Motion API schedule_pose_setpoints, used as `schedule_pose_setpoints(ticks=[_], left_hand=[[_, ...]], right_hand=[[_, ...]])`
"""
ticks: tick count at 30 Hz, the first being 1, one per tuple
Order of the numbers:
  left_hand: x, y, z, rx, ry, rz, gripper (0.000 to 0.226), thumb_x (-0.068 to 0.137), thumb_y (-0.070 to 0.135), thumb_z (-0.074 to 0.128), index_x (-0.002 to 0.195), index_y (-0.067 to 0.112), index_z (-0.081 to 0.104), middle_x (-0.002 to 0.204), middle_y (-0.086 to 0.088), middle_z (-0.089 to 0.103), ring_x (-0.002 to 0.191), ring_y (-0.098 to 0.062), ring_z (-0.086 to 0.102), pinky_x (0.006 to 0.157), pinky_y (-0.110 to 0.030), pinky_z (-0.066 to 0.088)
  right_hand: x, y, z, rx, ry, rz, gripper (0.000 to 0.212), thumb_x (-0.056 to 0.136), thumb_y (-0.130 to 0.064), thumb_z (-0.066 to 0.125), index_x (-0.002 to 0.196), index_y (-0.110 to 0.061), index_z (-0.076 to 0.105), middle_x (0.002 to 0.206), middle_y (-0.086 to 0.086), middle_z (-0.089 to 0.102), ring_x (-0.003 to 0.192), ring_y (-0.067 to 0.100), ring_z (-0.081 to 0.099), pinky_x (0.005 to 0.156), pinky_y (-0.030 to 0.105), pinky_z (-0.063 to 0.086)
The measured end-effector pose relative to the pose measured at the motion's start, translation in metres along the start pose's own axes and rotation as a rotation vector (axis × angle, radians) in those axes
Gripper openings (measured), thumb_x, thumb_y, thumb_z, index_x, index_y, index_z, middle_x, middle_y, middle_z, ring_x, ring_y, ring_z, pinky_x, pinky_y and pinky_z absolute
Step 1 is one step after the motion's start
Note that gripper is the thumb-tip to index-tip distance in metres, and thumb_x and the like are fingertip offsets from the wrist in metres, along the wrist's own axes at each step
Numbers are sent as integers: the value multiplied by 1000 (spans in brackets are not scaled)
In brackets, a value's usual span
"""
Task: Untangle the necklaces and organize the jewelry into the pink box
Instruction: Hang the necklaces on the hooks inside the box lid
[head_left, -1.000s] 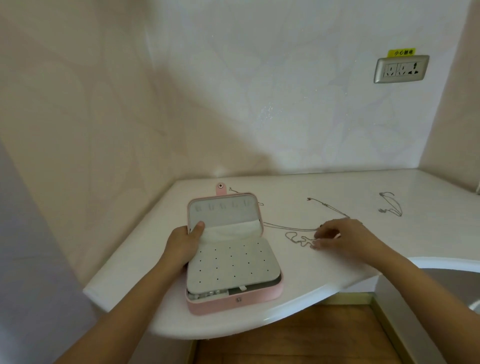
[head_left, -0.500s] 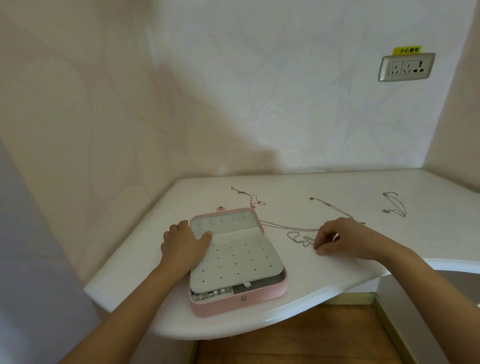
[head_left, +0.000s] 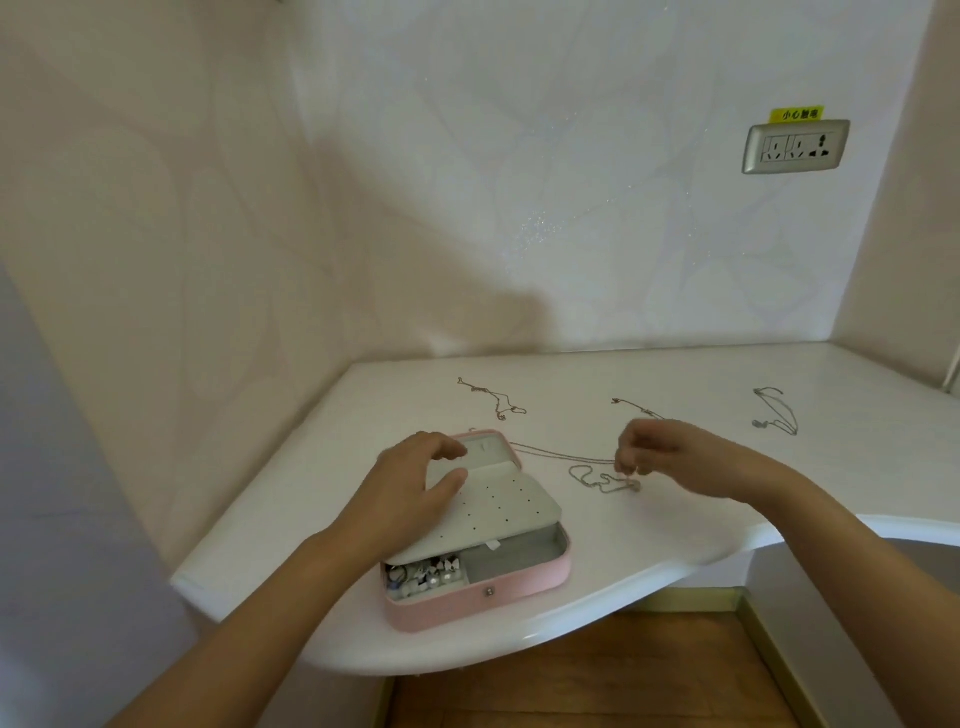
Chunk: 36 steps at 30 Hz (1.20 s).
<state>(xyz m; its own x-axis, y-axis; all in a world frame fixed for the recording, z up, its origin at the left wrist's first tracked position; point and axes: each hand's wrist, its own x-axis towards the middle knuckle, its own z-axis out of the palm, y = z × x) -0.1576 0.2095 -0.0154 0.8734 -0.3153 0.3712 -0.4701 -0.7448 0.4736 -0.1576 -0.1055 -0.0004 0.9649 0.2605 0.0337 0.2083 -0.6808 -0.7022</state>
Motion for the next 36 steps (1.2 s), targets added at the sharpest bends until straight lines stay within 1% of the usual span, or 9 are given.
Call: schedule_pose_setpoints(ticks=[5, 9, 14, 18, 21, 24, 27, 31, 36], left_hand=[[5, 14, -3, -264, -82, -5, 18, 90, 20, 61, 106, 29, 62, 99, 11, 65, 91, 8, 58, 79, -8, 44], [11, 26, -6, -466, -89, -25, 29, 87, 26, 67, 115, 32, 61, 104, 12, 67, 93, 3, 62, 79, -8, 46], [21, 38, -5, -629, -131, -45, 43, 82, 31, 69, 123, 24, 59, 115, 14, 66, 100, 8, 61, 83, -8, 45], [25, 41, -6, -750, -122, -100, 22, 89, 20, 64, 108, 10, 67, 109, 4, 71, 96, 3, 65, 81, -9, 47], [28, 39, -12, -994, -116, -150, 22, 97, 18, 49, 90, 6, 65, 94, -7, 73, 95, -17, 68, 91, -26, 52], [37, 31, -24, -1372, -2, -250, 26, 100, 16, 40, 79, 9, 54, 60, -4, 55, 59, -18, 59, 66, -30, 57], [42, 15, -35, -1431, 90, -339, 27, 101, 20, 39, 76, 13, 49, 54, 5, 32, 41, -7, 31, 36, -17, 31], [47, -4, -39, -1367, 97, -333, 28, 101, 21, 38, 77, 14, 50, 53, 8, 28, 40, -3, 21, 35, -15, 14], [52, -18, -39, -1350, 94, -328, 26, 100, 19, 40, 77, 13, 51, 57, 5, 34, 43, -6, 31, 37, -15, 24]], right_hand=[[8, -36, -13, 409, 12, -105, 10, 97, -9, 51, 88, -6, 55, 71, 3, 61, 71, 19, 57, 76, 29, 54], [22, -70, -9, 359, -87, -137, 8, 96, -6, 52, 92, -9, 59, 72, 3, 63, 53, 12, 37, 52, 20, 38], [36, -104, 0, 295, -196, -216, 6, 95, -11, 56, 94, -13, 62, 78, 12, 61, 50, 9, 32, 46, 16, 30], [44, -127, 2, 323, -202, -272, 7, 95, -9, 56, 95, -13, 62, 77, 7, 65, 49, 10, 29, 46, 16, 29], [49, -140, -7, 300, -165, -279, 8, 93, -10, 58, 98, -12, 65, 76, 2, 67, 48, 8, 30, 46, 16, 29], [54, -145, -21, 114, -118, -218, 13, 89, -15, 66, 100, -14, 71, 73, -2, 65, 47, 4, 35, 49, 16, 30], [58, -141, -30, 4, -106, -153, 13, 89, -22, 66, 95, -17, 76, 67, -6, 57, 48, 4, 35, 52, 17, 32], [66, -136, -34, 105, -125, -140, 20, 91, -23, 63, 96, -8, 74, 60, -7, 46, 49, 8, 29, 48, 16, 28], [81, -135, -29, 264, -161, -100, 19, 93, -20, 59, 90, -5, 71, 56, -7, 43, 51, 9, 28, 47, 16, 28]])
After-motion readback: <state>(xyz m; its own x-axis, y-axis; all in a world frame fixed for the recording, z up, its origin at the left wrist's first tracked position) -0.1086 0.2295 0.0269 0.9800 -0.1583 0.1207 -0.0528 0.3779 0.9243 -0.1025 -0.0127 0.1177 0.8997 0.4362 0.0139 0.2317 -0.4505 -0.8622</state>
